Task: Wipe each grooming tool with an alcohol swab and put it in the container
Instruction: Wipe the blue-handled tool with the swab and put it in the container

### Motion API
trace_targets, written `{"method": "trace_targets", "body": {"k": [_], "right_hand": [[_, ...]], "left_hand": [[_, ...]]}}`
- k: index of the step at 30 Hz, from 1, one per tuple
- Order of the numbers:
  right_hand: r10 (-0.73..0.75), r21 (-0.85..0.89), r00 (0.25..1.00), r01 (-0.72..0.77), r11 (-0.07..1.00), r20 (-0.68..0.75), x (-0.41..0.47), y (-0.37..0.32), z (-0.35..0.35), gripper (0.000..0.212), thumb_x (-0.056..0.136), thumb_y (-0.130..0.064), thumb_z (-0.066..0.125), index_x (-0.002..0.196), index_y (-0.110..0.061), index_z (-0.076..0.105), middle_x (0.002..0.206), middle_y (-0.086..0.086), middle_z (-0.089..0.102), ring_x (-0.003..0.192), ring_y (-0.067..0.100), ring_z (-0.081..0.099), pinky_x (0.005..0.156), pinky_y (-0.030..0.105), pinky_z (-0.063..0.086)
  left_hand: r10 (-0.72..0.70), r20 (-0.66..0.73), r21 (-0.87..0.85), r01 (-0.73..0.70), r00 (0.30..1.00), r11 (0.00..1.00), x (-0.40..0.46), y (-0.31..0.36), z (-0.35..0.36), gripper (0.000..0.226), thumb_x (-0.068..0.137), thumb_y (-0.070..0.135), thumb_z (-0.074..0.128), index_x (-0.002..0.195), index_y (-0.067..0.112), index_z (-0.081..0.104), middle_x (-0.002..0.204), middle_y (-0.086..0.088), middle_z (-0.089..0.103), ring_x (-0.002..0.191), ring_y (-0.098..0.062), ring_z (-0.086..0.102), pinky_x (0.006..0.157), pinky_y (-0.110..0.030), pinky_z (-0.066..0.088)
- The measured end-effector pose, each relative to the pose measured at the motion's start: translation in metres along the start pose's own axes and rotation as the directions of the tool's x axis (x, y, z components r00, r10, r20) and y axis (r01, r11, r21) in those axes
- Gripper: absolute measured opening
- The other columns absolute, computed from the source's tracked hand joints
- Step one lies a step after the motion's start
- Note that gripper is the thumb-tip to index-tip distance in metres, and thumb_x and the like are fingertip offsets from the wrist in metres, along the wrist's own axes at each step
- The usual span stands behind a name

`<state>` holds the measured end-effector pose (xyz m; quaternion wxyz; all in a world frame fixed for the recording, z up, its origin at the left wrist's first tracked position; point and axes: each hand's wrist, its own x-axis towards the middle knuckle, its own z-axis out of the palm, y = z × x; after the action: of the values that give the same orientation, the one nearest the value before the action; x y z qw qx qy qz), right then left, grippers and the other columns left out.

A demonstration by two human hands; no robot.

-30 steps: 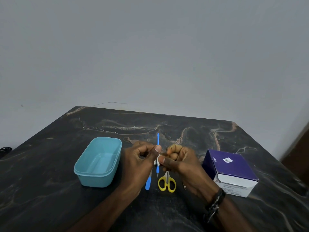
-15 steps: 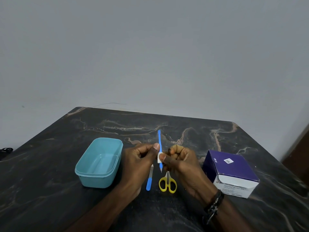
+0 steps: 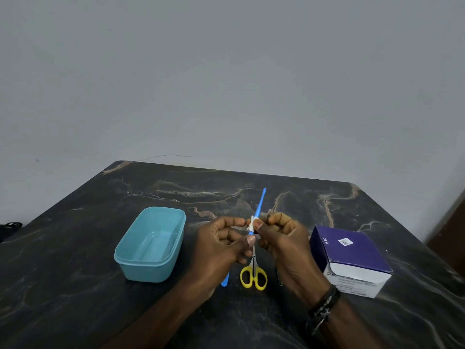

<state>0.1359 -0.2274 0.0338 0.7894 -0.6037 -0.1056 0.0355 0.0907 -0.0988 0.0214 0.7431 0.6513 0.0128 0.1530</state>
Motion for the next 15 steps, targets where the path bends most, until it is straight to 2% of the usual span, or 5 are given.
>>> {"method": "trace_targets", "body": {"k": [3, 5, 7, 12, 15], "right_hand": [[-0.025, 0.019, 0.998, 0.026, 0.999, -0.054, 0.0012, -0.0009, -0.0019, 0.017, 0.081, 0.002, 0.069, 0.077, -0.009, 0.057, 0.083, 0.02, 0.069, 0.074, 0.026, 0.065, 0.063, 0.033, 0.052], [-0.04, 0.037, 0.996, 0.043, 0.998, -0.082, 0.0018, -0.0014, -0.0025, 0.016, 0.082, 0.001, 0.068, 0.076, -0.008, 0.057, 0.083, 0.017, 0.071, 0.073, 0.023, 0.067, 0.058, 0.027, 0.053], [-0.045, 0.029, 0.995, 0.048, 0.998, -0.089, 0.0025, -0.0017, -0.0031, 0.015, 0.082, 0.0, 0.068, 0.074, -0.009, 0.058, 0.08, 0.013, 0.073, 0.073, 0.024, 0.065, 0.06, 0.029, 0.052], [0.001, -0.044, 1.0, -0.002, 0.999, -0.022, 0.0029, 0.0003, -0.0043, 0.015, 0.082, -0.005, 0.07, 0.075, -0.012, 0.058, 0.089, 0.026, 0.067, 0.081, 0.031, 0.061, 0.073, 0.043, 0.048], [0.015, -0.089, 0.999, -0.012, 0.996, 0.028, 0.0012, 0.0007, -0.0032, 0.019, 0.081, -0.005, 0.071, 0.073, -0.014, 0.056, 0.083, 0.021, 0.069, 0.069, 0.021, 0.062, 0.062, 0.033, 0.048]], "left_hand": [[0.012, 0.025, 0.02, -0.012, 1.0, 1.0, -0.0001, -0.0009, 0.0004, 0.029, 0.078, -0.001, 0.074, 0.103, 0.008, 0.063, 0.064, -0.015, 0.068, 0.054, -0.019, 0.064, 0.051, -0.026, 0.055], [0.012, 0.049, 0.039, -0.014, 0.999, 0.999, -0.0002, -0.0025, 0.0007, 0.029, 0.078, -0.002, 0.074, 0.103, 0.008, 0.062, 0.062, -0.014, 0.066, 0.053, -0.019, 0.064, 0.05, -0.026, 0.055], [0.008, 0.067, 0.051, -0.011, 0.998, 0.999, 0.0002, -0.0044, 0.0002, 0.028, 0.078, -0.001, 0.074, 0.103, 0.008, 0.063, 0.061, -0.013, 0.066, 0.053, -0.018, 0.064, 0.05, -0.026, 0.054], [-0.016, 0.06, 0.078, 0.011, 0.998, 0.997, 0.001, -0.0041, -0.001, 0.016, 0.081, -0.001, 0.071, 0.093, 0.006, 0.065, 0.061, -0.009, 0.066, 0.052, -0.016, 0.063, 0.05, -0.025, 0.054], [-0.026, 0.04, 0.077, 0.023, 0.999, 0.997, 0.0015, -0.0044, -0.0018, 0.008, 0.082, -0.001, 0.07, 0.087, 0.005, 0.067, 0.063, -0.009, 0.067, 0.052, -0.016, 0.062, 0.05, -0.025, 0.054]]}}
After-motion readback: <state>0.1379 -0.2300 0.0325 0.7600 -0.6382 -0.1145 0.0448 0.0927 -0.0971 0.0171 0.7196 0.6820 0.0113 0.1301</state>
